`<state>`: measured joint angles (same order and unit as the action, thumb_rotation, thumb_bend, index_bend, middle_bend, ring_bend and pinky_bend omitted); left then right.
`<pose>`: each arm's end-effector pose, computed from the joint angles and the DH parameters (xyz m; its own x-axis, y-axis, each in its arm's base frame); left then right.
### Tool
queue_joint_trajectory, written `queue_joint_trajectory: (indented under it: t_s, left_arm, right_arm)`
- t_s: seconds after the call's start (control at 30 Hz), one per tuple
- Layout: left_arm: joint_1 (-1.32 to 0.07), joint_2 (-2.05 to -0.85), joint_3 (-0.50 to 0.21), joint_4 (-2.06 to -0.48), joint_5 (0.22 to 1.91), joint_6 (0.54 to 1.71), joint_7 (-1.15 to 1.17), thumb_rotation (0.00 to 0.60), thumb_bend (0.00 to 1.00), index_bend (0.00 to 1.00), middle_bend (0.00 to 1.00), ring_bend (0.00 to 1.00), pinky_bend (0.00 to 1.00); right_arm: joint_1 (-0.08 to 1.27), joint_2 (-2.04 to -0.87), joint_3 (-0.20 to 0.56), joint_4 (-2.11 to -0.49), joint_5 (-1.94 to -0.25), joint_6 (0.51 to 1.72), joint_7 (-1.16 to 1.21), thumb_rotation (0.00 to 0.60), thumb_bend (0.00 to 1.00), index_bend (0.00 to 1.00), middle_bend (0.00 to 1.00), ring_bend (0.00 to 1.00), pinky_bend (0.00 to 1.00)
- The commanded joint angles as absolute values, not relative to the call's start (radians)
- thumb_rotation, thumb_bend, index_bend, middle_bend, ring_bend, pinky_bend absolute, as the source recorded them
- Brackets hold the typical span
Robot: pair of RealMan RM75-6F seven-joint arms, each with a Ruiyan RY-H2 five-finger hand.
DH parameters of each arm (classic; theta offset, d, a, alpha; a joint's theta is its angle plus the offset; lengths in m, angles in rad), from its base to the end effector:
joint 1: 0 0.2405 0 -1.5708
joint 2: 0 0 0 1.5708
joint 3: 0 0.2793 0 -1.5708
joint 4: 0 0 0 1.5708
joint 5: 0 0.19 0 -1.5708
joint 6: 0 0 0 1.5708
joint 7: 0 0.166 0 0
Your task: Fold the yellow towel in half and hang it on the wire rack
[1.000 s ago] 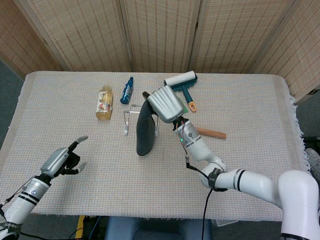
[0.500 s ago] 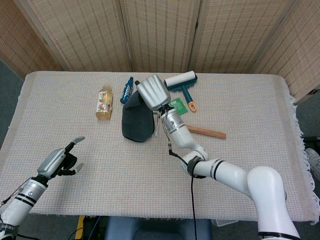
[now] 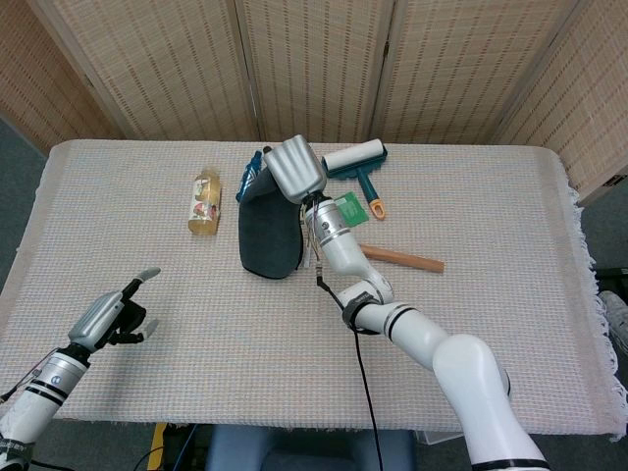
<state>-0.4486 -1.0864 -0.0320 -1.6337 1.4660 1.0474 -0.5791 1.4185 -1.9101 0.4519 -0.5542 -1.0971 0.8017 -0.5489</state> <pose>-0.2680 0.2973 0.1318 -0.0656 0.4052 0.9119 0.9889 -0.0957 0.1136 0.0654 -0.5325 -0.0018 0.6780 0.3300 0.6568 -0.5507 -0.3638 0.7513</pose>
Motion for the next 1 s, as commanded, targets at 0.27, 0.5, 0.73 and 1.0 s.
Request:
queue_joint_trajectory:
  t_s: [0.27,0.5,0.73,1.0]
  left_arm:
    - [-0.442,-1.092,-0.029,-1.619,1.455,1.043,-0.587,0.6,0.43,0.0,0.91,0.86,0.93]
    - [-0.441,-1.095,-0.03,-1.615,1.456,1.043,-0.587,0.6,0.43,0.0,0.91,0.86,0.93]
    - [-0.44,-1.09,-0.035,-1.614,1.455,1.049,-0.58,0.6,0.43,0.0,0.91,0.86,0.93]
    - [-0.434,-1.092,-0.05,-1.605,1.437,1.072,-0.521,0.6,0.43,0.03,0.81,0.74,0.88]
  right_arm:
    - [1.497,-2.025,0.458,-0.335,-1.076,0.694,-0.461,0.6,0.43,0.2,0.93,1.0,1.0]
    - [1.494,-2.035,0.454,-0.298,-1.074,0.674,-0.443,0.6,0.39,0.0,0.92,1.0,1.0]
    - [1.432,-1.99,0.432,-0.362,-1.093,0.702,-0.392,0.6,0.39,0.0,0.91,1.0,1.0]
    - [1.268,-1.817,0.38,-0.654,-1.125,0.771,-0.359,0.6,0.39,0.0,0.89,1.0,1.0]
